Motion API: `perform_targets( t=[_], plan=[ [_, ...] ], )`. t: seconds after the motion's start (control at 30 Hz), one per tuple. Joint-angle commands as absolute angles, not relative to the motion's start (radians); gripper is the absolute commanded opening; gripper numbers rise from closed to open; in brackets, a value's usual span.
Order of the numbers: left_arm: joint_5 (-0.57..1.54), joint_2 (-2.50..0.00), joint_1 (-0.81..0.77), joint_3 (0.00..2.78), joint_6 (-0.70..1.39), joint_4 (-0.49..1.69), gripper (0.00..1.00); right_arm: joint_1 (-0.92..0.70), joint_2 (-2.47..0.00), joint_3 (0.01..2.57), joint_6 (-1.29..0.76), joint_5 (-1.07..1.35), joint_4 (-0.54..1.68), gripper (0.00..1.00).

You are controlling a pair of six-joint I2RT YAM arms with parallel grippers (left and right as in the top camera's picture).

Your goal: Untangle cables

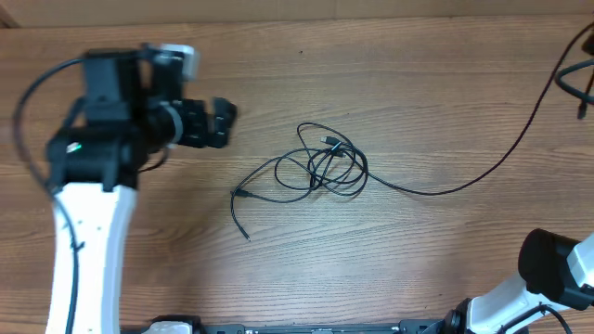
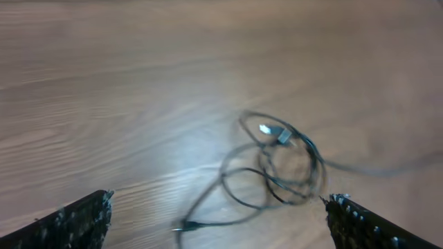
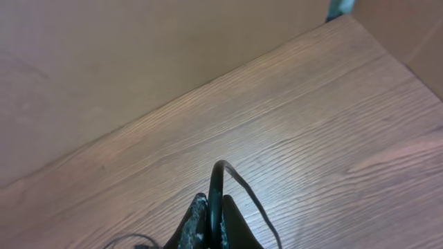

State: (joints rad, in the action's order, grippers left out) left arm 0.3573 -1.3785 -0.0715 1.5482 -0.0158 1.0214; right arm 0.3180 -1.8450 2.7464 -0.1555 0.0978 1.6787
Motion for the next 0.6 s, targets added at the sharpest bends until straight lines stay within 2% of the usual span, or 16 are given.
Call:
perform_targets(
  t=[0.0,0.27,0.57],
  plan=[
    [0.387,-1.453,-0.192,1.514,-0.081,1.003,1.0,0.303,-1.848,2.748,-0.144,0.099,1.676,0.04],
    [0.329,-1.664,-0.445,1.512,-0.083,0.934,1.0,0.302,-1.848,2.748,-0.141,0.104,1.687,0.04],
    [0.192,-1.83,-0.577,1.512,-0.082,0.915,0.99,0.302,-1.848,2.748,-0.141,0.111,1.691,0.04]
  ],
)
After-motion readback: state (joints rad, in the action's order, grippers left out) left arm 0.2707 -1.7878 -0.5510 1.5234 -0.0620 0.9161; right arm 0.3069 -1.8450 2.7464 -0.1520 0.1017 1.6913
